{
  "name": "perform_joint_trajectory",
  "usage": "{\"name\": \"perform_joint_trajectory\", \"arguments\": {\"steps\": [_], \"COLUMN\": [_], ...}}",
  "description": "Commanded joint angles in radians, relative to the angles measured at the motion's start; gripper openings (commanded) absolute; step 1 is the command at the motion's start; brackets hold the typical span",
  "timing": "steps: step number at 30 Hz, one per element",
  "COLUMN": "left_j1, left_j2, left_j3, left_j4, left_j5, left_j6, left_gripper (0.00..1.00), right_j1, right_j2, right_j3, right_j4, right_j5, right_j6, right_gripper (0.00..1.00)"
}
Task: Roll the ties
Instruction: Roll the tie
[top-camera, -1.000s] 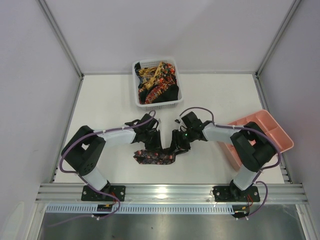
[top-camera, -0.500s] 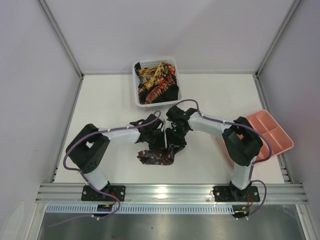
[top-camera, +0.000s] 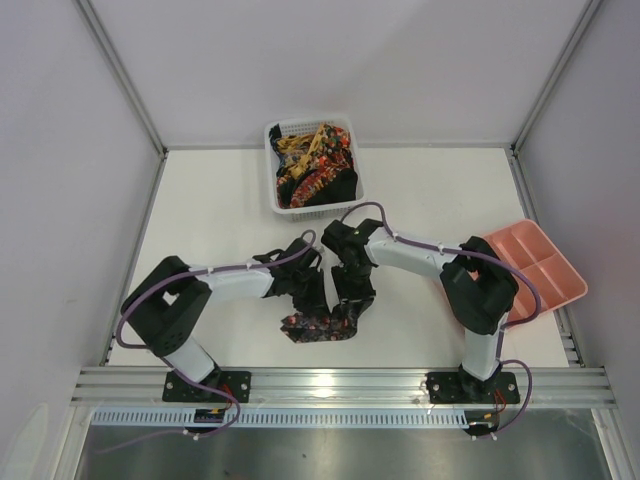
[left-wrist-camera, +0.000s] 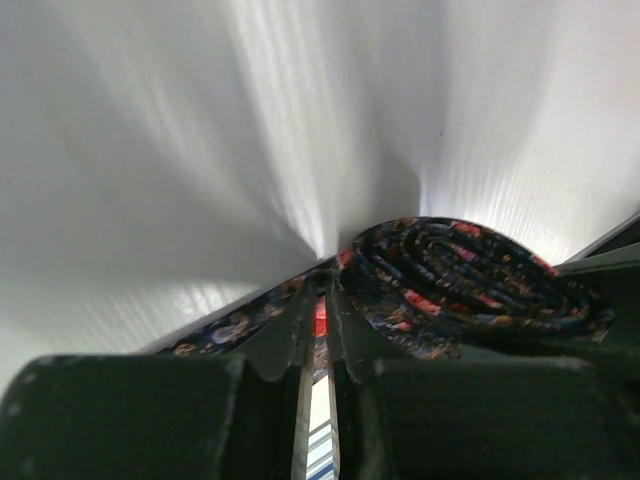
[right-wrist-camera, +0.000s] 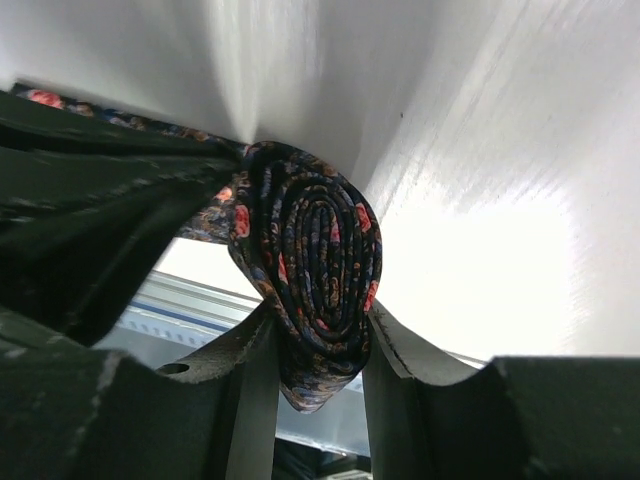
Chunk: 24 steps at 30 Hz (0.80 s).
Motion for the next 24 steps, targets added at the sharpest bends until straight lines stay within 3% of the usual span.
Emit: {"name": "perform_joint_trajectory", "arguments": {"steps": [1,16,24], "left_j1": [-0.006,-0.004,-0.006], "left_j2": [-0.069,-0.262,-0.307], "left_j3": [-0.047,-0.173,-0.193], "left_j4": [0.034,-0.015,-0.002], "left_j5": [-0.038,-0.049,0.026], "left_j6": [-0.030,-0.053,-0.064], "left_gripper": [0.12,0.09,0.13], "right_j1": [0.024,0.026,0.015], "right_j2": [0.007,-0.056,-0.067], "right_j3": [0.020,-0.049,-0.049], "right_j4": [-0.064,0.070,0.122], "right_j5": [0.072,0.078,0.031], "right_j6": [0.019,0.019,0.003], "right_gripper": [0.00,0.00,0.00]}}
